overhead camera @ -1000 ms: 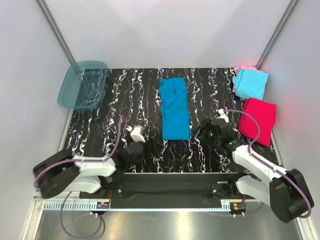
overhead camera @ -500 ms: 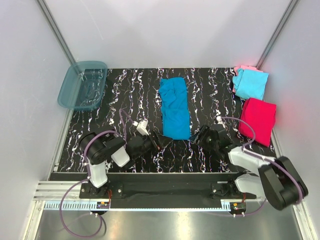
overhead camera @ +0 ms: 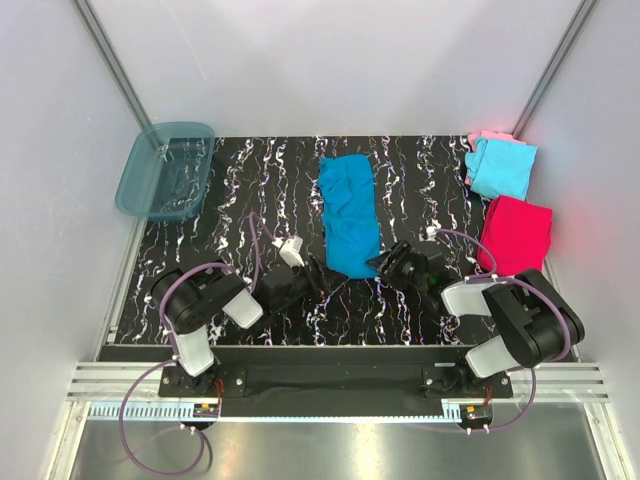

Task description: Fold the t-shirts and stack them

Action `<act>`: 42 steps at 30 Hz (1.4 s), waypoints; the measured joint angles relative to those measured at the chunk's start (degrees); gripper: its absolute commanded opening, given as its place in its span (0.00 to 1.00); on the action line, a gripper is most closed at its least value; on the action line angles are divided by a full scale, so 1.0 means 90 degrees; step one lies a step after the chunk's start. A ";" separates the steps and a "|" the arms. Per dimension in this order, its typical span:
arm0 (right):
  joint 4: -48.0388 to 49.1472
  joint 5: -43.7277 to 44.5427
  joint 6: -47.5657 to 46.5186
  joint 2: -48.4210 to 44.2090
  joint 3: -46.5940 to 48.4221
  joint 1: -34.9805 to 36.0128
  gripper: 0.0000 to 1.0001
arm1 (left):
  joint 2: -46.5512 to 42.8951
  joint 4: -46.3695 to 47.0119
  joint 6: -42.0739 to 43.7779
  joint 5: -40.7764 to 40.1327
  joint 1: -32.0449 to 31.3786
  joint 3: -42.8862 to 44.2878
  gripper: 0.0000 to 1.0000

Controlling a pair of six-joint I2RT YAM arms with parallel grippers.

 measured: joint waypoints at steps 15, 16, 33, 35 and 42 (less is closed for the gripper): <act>-0.0833 0.0182 -0.0010 -0.0726 -0.0131 0.0000 0.47 | 0.0435 -0.1001 0.0257 -0.0041 0.0022 0.0879 0.36; -0.0840 0.0182 -0.0019 -0.0726 -0.0143 0.0000 0.47 | 0.0444 -0.1015 0.0260 -0.0041 0.0022 0.0901 0.39; -0.0923 0.0172 -0.0058 -0.0726 -0.0187 0.0000 0.47 | -0.0452 -0.1863 0.0478 -0.0527 -0.0002 0.0709 0.79; -0.0935 0.0172 -0.0058 -0.0726 -0.0187 0.0000 0.47 | -0.0318 -0.1824 0.0486 -0.0585 0.0000 0.0831 0.78; -0.1025 0.0175 -0.0129 -0.0731 -0.0185 0.0000 0.46 | 0.0226 -0.1681 0.0503 -0.0610 0.0000 0.1350 0.60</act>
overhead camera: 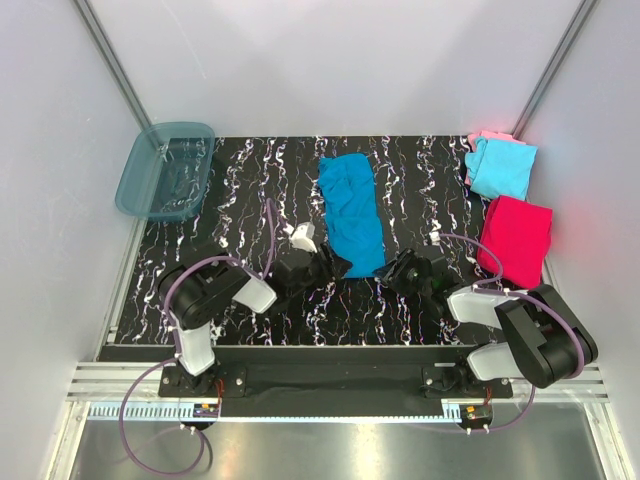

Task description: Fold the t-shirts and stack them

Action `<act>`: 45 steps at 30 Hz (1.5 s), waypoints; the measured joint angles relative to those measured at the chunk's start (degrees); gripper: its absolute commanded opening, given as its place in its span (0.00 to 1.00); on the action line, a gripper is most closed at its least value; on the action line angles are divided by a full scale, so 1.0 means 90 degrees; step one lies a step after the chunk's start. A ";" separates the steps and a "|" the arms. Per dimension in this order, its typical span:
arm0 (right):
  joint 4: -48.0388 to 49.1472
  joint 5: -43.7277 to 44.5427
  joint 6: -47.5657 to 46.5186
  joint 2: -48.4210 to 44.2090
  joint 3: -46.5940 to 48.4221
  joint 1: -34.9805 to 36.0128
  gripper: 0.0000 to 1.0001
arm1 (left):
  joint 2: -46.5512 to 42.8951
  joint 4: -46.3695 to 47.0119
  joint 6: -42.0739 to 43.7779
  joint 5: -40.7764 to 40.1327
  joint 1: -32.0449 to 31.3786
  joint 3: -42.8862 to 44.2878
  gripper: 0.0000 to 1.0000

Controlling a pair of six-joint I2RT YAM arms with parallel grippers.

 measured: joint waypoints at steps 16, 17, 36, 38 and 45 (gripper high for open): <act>-0.0104 0.0005 -0.0126 0.0265 0.0415 0.0000 0.45 | -0.0153 0.0136 0.0056 -0.0022 0.0029 -0.0430 0.49; -0.0097 0.0005 -0.0126 0.0321 0.0444 0.0000 0.45 | -0.0168 0.0119 0.0056 -0.0022 0.0027 -0.0440 0.49; -0.0287 0.0129 -0.0189 0.0476 0.0559 0.0000 0.27 | 0.0129 0.0163 0.0019 0.0022 0.0029 -0.0250 0.13; -0.0304 0.0153 -0.0219 0.0578 0.0631 0.0000 0.03 | 0.0165 0.0216 -0.0005 0.0049 0.0029 -0.0260 0.00; -0.0262 0.0039 -0.0180 0.0777 0.0716 0.0000 0.00 | 0.0090 0.0437 -0.0134 0.0068 0.0029 -0.0520 0.00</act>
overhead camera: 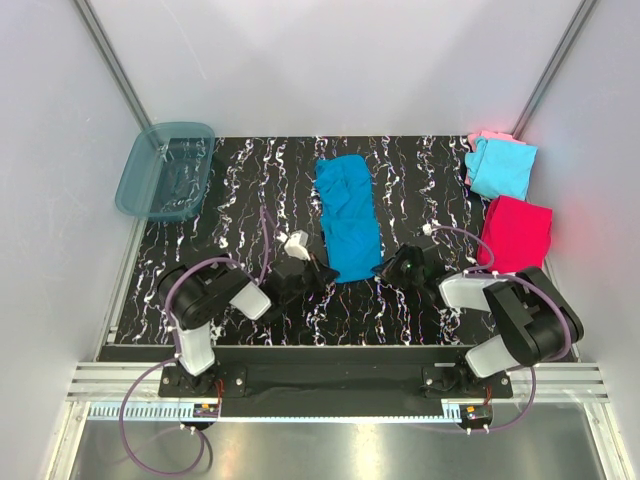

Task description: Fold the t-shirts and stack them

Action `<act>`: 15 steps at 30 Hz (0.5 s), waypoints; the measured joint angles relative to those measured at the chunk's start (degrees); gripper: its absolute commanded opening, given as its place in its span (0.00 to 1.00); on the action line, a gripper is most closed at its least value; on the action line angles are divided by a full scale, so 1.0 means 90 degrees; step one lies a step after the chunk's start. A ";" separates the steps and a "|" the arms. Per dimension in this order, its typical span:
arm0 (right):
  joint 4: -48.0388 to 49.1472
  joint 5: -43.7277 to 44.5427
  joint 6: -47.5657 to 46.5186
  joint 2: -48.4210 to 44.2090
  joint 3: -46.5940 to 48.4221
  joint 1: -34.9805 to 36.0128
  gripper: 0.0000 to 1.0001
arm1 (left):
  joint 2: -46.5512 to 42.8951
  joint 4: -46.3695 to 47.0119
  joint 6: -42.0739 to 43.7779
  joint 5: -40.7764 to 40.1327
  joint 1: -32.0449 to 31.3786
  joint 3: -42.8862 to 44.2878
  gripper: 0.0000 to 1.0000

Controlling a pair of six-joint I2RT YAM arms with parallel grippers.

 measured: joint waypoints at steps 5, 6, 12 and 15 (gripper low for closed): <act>-0.0075 -0.0109 0.0092 -0.0430 -0.0253 0.0107 0.00 | -0.0393 -0.0202 -0.0112 -0.0007 -0.0114 -0.0338 0.00; -0.0175 -0.0092 0.0102 -0.0619 -0.0316 0.0175 0.00 | -0.0534 -0.0333 -0.0126 -0.0041 -0.0194 -0.0408 0.00; -0.1195 0.0221 0.0146 -0.2409 -0.0593 0.0826 0.00 | -0.1552 -0.1464 -0.0287 -0.0459 -0.1047 -0.0678 0.00; -0.1814 0.0510 0.0187 -0.3276 -0.0617 0.1246 0.00 | -0.2254 -0.2132 -0.0481 -0.0828 -0.1576 -0.0758 0.00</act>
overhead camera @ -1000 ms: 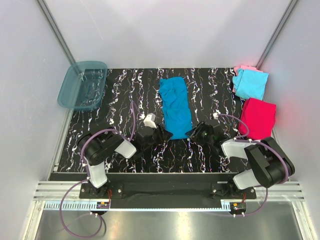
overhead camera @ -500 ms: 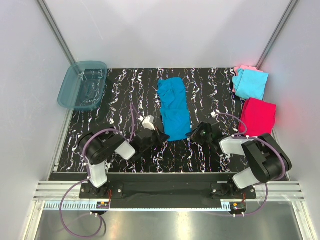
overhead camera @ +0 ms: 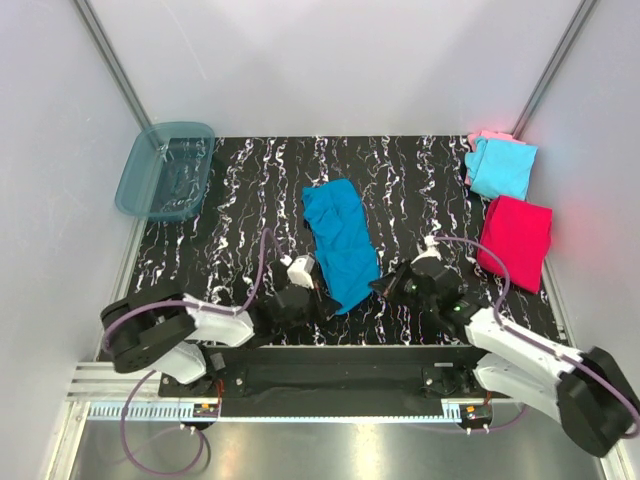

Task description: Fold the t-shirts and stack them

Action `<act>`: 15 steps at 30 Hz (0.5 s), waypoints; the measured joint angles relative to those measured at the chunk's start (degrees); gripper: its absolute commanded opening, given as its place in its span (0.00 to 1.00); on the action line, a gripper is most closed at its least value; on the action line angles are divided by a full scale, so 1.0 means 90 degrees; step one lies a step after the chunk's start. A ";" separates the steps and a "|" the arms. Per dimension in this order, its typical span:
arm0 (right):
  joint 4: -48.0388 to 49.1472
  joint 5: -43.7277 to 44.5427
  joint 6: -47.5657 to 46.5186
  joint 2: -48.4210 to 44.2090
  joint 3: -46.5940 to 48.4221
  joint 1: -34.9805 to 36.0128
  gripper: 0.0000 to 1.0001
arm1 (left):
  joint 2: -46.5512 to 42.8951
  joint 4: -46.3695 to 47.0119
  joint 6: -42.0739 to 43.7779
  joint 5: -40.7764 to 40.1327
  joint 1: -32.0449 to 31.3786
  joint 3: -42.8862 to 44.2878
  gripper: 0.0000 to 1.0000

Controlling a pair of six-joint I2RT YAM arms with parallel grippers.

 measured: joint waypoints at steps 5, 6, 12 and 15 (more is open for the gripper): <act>-0.0741 0.0403 0.0136 -0.0748 0.0000 0.0612 0.00 | -0.1246 -0.1416 -0.0296 -0.0738 -0.0753 -0.0022 0.00; -0.0828 0.0452 0.0170 -0.0765 0.0000 0.0675 0.00 | -0.1520 -0.1744 -0.0342 -0.0896 -0.0862 -0.0019 0.00; -0.1061 0.0517 0.0265 -0.0653 0.0126 0.0908 0.00 | -0.2790 -0.3504 -0.0457 -0.1571 -0.1069 0.0357 0.00; -0.1064 0.0568 0.0248 -0.0505 0.0466 0.0940 0.00 | -0.3067 -0.4160 -0.0418 -0.1831 -0.1073 0.0653 0.00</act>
